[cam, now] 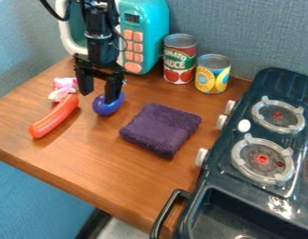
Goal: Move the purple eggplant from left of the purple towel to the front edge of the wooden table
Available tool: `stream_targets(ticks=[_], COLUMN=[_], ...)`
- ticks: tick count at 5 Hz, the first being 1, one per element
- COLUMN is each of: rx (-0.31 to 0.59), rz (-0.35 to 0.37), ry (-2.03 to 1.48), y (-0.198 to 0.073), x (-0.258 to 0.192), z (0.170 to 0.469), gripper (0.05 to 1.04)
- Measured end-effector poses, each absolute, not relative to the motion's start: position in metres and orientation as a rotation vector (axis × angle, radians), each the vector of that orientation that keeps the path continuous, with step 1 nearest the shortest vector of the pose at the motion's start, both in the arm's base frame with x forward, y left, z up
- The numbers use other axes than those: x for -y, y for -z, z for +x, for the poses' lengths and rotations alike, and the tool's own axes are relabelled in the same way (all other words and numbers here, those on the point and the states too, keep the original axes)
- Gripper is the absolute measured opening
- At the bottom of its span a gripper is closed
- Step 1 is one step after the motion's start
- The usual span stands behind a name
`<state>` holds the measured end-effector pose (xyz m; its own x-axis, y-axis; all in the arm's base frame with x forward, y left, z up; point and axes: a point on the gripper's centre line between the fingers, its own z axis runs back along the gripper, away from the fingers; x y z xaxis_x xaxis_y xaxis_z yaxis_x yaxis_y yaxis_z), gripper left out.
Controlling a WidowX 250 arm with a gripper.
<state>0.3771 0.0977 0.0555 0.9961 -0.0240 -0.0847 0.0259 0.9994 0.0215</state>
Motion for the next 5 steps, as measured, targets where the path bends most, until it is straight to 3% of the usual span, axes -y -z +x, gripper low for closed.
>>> stream_targets(ticks=[2,4,5], rx=[-0.131,-0.157,-0.150], rz=[0.022,0.027,0.022], ry=[0.027,0.007,0.008], y=[-0.035,-0.020,-0.019], x=[-0.092,-0.094,-0.093], z=[0.390,0.395,0.396], gripper=[1.001,0.835,0.834])
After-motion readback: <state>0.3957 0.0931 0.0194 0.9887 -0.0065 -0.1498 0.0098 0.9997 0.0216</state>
